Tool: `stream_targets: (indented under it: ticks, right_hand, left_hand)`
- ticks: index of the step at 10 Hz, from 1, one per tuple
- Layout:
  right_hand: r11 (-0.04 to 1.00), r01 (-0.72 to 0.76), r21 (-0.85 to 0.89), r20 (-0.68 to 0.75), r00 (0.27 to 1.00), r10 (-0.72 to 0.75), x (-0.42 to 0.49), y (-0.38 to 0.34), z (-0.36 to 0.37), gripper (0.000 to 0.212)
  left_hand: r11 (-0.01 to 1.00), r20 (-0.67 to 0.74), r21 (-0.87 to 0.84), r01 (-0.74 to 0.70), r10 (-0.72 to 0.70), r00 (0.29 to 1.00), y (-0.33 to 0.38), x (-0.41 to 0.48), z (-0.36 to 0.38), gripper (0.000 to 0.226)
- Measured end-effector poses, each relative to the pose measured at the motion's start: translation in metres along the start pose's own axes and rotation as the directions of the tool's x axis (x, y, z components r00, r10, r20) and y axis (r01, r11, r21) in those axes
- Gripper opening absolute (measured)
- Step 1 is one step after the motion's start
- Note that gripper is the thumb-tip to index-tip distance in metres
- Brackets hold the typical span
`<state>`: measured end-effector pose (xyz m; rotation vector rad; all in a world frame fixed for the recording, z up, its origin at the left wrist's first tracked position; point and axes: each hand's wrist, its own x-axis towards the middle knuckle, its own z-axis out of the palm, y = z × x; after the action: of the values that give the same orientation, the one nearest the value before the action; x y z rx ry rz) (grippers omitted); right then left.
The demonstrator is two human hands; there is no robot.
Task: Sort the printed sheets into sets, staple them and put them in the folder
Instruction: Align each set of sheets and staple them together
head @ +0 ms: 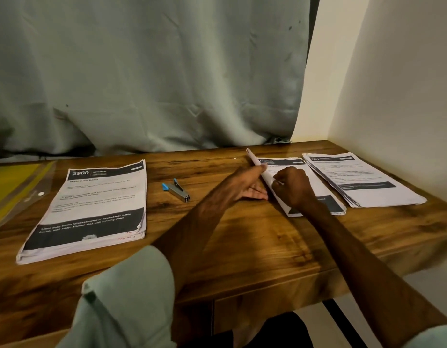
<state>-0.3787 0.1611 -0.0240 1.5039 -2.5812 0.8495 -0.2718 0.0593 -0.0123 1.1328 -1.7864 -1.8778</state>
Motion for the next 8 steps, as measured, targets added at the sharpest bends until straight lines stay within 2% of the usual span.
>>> stream_targets:
  ticks: [1,2,3,4,5,6,7,8]
  right_hand:
    - [0.998,0.069,-0.001,-0.027,0.997,-0.069,-0.003,0.0,0.004,0.016]
    - [0.994,0.11,-0.012,-0.026,0.994,-0.111,-0.006,-0.002,0.004,0.014]
    - [0.991,0.133,-0.034,-0.01,0.991,-0.133,-0.009,-0.001,0.005,0.016]
    - [0.988,0.147,0.049,0.102,0.983,-0.152,-0.008,0.009,-0.005,0.028]
    - [0.963,0.082,0.257,0.119,0.986,-0.116,-0.01,0.02,-0.022,0.035]
    - [0.958,-0.044,0.283,-0.177,0.979,0.098,-0.014,0.029,-0.038,0.052]
    - [0.853,-0.182,0.49,-0.016,0.976,0.217,-0.022,0.016,-0.046,0.067]
    - [0.55,-0.172,0.817,0.168,0.984,0.059,-0.02,-0.004,-0.034,0.04]
  left_hand:
    - [0.999,-0.022,0.053,-0.014,0.015,1.0,0.01,0.019,0.013,0.052]
    - [0.994,-0.065,0.092,-0.055,0.061,0.996,0.009,0.036,0.023,0.028]
    - [0.984,-0.154,0.174,-0.047,0.074,0.985,0.005,0.044,0.023,0.032]
    - [0.971,-0.233,0.224,-0.078,0.131,0.964,0.003,0.044,0.018,0.038]
    - [0.956,-0.248,0.244,-0.163,0.224,0.942,-0.002,0.028,-0.001,0.041]
    - [0.932,-0.108,0.13,-0.339,0.353,0.929,-0.012,0.017,-0.038,0.035]
    - [0.91,-0.054,0.05,-0.413,0.415,0.908,-0.021,-0.004,-0.084,0.032]
    - [0.864,-0.108,0.067,-0.499,0.503,0.857,-0.022,-0.02,-0.108,0.025]
